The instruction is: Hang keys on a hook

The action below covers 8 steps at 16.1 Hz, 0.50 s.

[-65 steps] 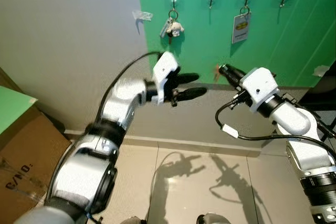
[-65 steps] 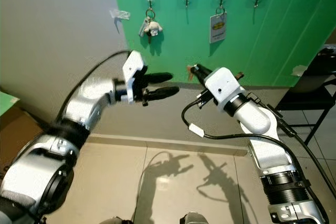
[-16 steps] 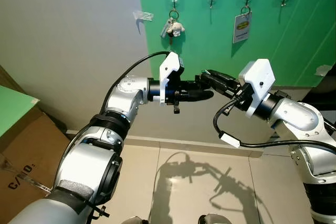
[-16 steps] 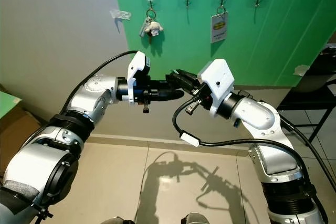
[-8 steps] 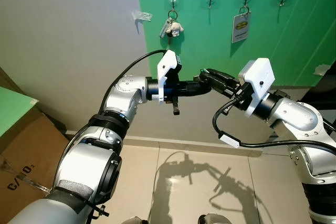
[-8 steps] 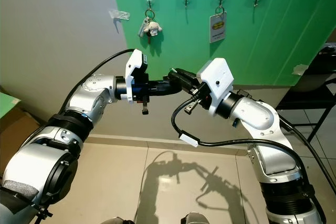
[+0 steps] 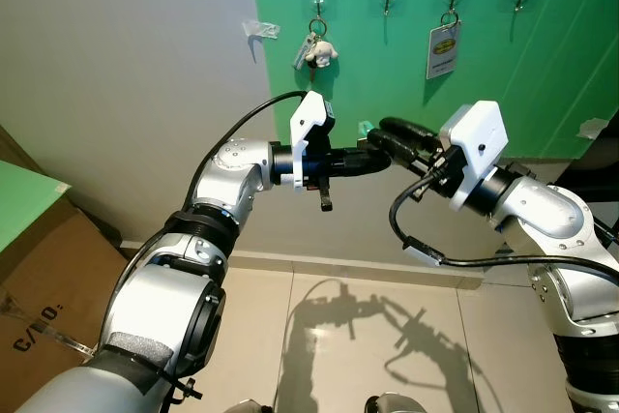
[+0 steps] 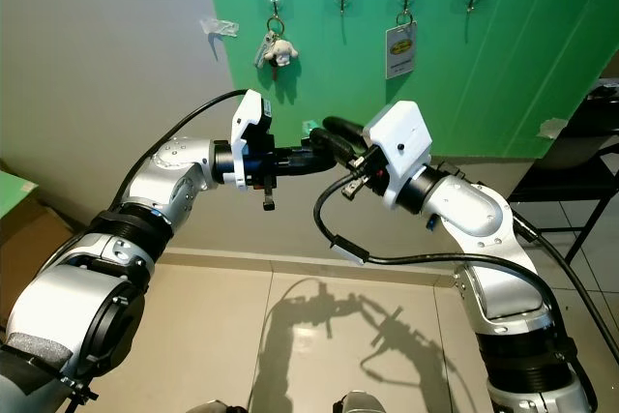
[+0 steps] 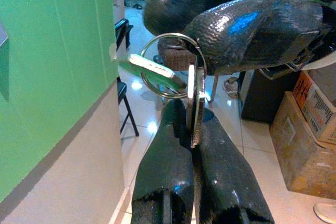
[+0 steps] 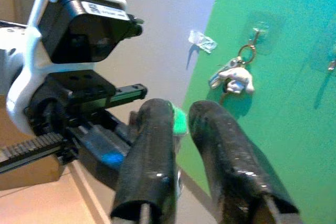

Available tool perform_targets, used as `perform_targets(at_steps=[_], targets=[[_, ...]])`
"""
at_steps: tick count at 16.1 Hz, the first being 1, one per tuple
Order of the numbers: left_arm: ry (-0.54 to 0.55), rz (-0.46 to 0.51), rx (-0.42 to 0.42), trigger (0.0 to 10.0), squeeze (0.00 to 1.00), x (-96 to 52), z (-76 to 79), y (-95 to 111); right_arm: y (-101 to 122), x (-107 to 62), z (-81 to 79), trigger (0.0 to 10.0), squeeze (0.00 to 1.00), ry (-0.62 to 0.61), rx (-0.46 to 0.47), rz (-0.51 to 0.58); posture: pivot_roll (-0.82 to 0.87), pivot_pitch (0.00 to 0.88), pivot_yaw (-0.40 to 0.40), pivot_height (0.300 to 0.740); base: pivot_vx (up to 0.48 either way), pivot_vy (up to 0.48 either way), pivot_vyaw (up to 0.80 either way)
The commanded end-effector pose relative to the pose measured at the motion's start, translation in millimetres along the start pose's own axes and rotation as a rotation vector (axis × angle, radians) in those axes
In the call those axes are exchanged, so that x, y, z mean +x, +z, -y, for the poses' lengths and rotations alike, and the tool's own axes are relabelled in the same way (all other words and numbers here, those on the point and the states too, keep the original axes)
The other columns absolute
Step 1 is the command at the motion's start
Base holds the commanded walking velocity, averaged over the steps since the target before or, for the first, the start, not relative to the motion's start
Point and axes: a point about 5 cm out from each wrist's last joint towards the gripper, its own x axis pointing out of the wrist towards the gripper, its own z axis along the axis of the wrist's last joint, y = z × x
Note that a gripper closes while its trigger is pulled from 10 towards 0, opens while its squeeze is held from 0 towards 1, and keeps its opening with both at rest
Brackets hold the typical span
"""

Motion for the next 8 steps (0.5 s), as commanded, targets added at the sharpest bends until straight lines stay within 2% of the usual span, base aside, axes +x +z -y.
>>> perform_targets(at_steps=[1,5,6,8], targets=[[-0.038,0.008,0.043,0.0,0.0,4.5,0.7,9,-1,-0.5,12.6,10.0,1.0,-0.086,-0.034,-0.02,-0.33,0.05,0.093,0.74,0.0,0.0,0.0],[-0.043,0.001,0.05,0.0,0.0,5.2,1.4,9,-12,-4.8,40.8,10.0,1.0,-0.302,-0.22,-0.135,-0.33,0.042,0.096,0.74,0.0,0.0,0.0],[-0.042,-0.001,0.053,0.0,0.0,5.1,1.5,9,-8,-7.3,52.7,10.0,0.0,-0.414,-0.254,-0.113,-0.32,0.037,0.097,0.74,0.0,0.0,0.0],[-0.027,0.005,0.058,0.0,0.0,3.3,0.5,9,-6,-8.0,55.9,10.0,0.0,-0.468,-0.249,-0.078,-0.32,0.031,0.1,0.74,0.0,0.0,0.0]])
